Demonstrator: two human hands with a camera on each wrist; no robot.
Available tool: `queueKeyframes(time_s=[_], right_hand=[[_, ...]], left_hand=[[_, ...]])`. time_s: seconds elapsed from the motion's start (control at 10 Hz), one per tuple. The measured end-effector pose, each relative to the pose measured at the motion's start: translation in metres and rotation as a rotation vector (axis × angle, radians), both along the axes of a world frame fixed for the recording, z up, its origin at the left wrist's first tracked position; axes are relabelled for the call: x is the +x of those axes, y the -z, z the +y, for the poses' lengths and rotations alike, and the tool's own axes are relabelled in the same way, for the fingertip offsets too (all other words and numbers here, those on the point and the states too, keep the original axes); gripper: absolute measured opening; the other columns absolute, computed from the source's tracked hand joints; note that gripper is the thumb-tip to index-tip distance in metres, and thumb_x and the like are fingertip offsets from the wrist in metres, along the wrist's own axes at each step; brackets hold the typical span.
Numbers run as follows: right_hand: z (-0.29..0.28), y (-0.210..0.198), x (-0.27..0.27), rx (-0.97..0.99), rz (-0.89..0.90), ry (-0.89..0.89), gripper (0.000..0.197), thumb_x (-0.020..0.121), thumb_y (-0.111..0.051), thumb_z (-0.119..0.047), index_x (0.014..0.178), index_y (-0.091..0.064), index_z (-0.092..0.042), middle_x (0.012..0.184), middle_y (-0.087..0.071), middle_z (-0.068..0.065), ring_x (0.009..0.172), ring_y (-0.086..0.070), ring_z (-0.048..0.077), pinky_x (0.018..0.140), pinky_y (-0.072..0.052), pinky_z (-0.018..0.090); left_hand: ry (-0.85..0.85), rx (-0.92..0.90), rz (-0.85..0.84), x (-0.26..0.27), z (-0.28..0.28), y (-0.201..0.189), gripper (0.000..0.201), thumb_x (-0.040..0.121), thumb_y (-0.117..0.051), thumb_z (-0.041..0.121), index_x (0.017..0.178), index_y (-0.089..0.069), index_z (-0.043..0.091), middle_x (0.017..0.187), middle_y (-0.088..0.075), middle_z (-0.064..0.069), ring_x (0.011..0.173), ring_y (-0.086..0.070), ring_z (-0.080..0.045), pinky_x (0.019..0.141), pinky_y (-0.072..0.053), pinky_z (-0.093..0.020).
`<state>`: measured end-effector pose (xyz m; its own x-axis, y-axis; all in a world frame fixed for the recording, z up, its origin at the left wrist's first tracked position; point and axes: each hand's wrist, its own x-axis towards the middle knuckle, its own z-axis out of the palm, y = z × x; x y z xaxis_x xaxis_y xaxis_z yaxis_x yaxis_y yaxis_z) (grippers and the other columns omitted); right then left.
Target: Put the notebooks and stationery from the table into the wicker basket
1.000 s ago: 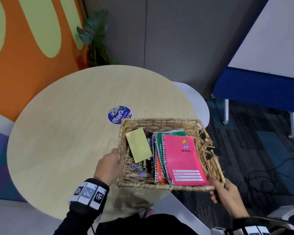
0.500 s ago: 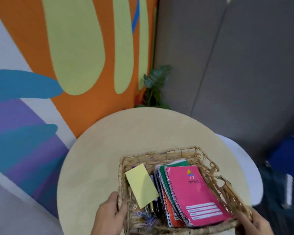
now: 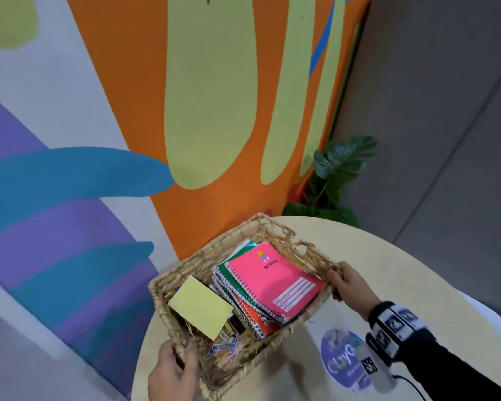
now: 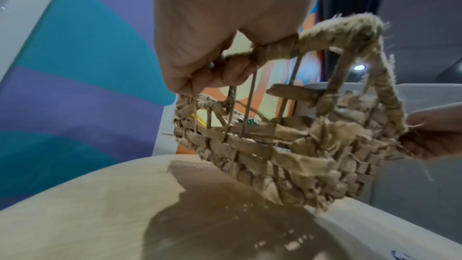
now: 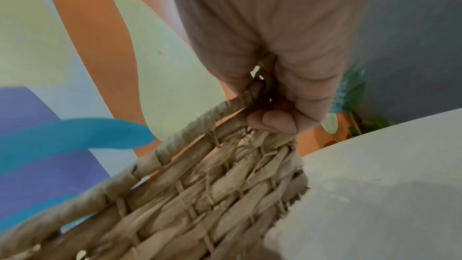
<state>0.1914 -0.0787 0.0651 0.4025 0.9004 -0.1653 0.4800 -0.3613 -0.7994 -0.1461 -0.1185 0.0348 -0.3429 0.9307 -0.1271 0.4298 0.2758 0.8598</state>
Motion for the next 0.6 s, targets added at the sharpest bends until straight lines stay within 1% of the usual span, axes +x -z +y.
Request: queueKeyframes(time_s=[0.1,0.2,0.3,0.4,0.5,0.6], right_hand=[[0.045,0.015,0.001,-0.027,-0.018,-0.036,0.013,0.098,-0.042,-0.020,0.099,-0.049,-0.009,0.067,-0.056,0.006,0.054,-0.052,0.019,0.051,-0.043,0.031],[0.086,0.029,0.001,-0.059,-0.053,-0.046,0.019,0.098,-0.041,-0.023,0.104,-0.049,-0.008,0.068,-0.057,0.005,0.055,-0.052,0.018,0.053,-0.043,0.030],[0.105,0.040,0.004,-0.094,-0.084,-0.050,0.021,0.098,-0.040,-0.023,0.106,-0.050,-0.007,0.067,-0.057,0.004,0.055,-0.052,0.018,0.054,-0.043,0.030],[0.118,0.057,0.004,-0.169,-0.098,-0.058,0.026,0.098,-0.039,-0.025,0.110,-0.049,-0.004,0.068,-0.056,0.003,0.056,-0.052,0.017,0.061,-0.045,0.033],[0.123,0.049,0.003,-0.246,-0.130,-0.077,0.031,0.099,-0.038,-0.029,0.117,-0.047,-0.004,0.086,-0.062,0.010,0.070,-0.058,0.023,0.073,-0.050,0.035],[0.109,0.028,0.015,-0.093,-0.380,0.007,0.051,0.097,-0.046,-0.033,0.137,-0.036,-0.003,0.126,-0.055,0.021,0.115,-0.054,0.034,0.098,-0.042,0.039]], left_hand=[[-0.057,0.007,-0.007,0.007,0.024,0.015,0.016,0.086,-0.063,0.026,0.086,-0.059,0.011,0.060,-0.061,-0.005,0.059,-0.056,-0.024,0.053,-0.040,-0.026],[-0.072,0.008,-0.018,0.021,0.049,0.042,0.014,0.087,-0.062,0.025,0.089,-0.055,0.013,0.065,-0.062,-0.007,0.056,-0.058,-0.023,0.050,-0.040,-0.024],[-0.110,0.015,-0.069,0.032,0.065,0.063,0.011,0.086,-0.063,0.011,0.087,-0.054,0.008,0.068,-0.059,-0.013,0.058,-0.053,-0.025,0.052,-0.038,-0.018],[-0.155,0.092,0.029,0.036,0.080,0.097,0.012,0.084,-0.064,0.005,0.086,-0.052,0.003,0.075,-0.049,-0.011,0.066,-0.048,-0.024,0.062,-0.033,-0.016],[-0.082,0.088,0.109,0.036,0.079,0.105,0.010,0.084,-0.061,0.016,0.087,-0.058,0.008,0.081,-0.046,-0.003,0.070,-0.045,-0.011,0.066,-0.031,-0.011],[0.024,0.149,0.040,-0.155,0.033,0.236,0.020,0.083,-0.057,0.024,0.097,-0.063,0.011,0.091,-0.048,-0.002,0.073,-0.045,-0.008,0.073,-0.034,-0.006]])
